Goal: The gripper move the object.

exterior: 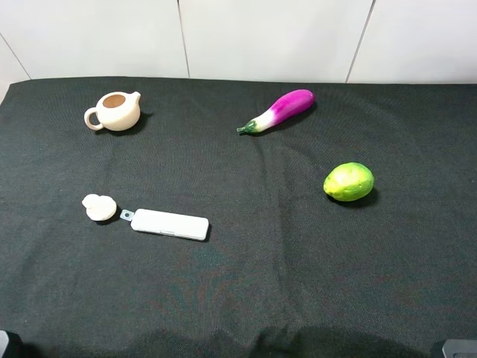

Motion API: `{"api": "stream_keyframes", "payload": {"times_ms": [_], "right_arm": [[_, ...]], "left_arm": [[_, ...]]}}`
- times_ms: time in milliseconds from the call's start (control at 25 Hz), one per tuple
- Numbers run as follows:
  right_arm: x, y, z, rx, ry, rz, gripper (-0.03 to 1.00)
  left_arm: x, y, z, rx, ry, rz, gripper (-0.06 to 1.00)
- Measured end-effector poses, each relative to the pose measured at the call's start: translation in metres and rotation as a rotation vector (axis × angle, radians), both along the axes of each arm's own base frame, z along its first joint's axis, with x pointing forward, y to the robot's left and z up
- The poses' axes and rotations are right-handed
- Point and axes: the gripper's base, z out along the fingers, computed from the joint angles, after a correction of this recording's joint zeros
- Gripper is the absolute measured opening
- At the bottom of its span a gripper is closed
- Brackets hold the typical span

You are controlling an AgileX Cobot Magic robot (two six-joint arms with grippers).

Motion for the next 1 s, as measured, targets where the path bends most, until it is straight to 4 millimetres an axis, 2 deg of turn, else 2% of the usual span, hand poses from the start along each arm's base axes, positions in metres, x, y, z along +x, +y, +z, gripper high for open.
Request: {"api": "stream_keyframes", "payload": {"times_ms": [240,680,840,1000], "right_arm": [[0.0,0.0,0.0,0.0,0.0,0.0,0.69],[0.0,0.0,0.0,0.0,0.0,0.0,0.69],[0.0,0.0,0.0,0.0,0.0,0.0,0.69],[0.0,0.0,0.0,0.0,0.0,0.0,0.69]], "left_arm": [[0.0027,-0.0058,-0.0038,0.003,-0.021,-0.076,0.76],[0.0039,-0.0028,-0.0036,0.041,-0.035,-0.061,0.76],[0.0039,-0.0021,-0.0036,0.047,-0.035,0.001,0.76],[0.0034,-0.0015,-0.0036,0.05,-0.032,0.145,0.76]]}}
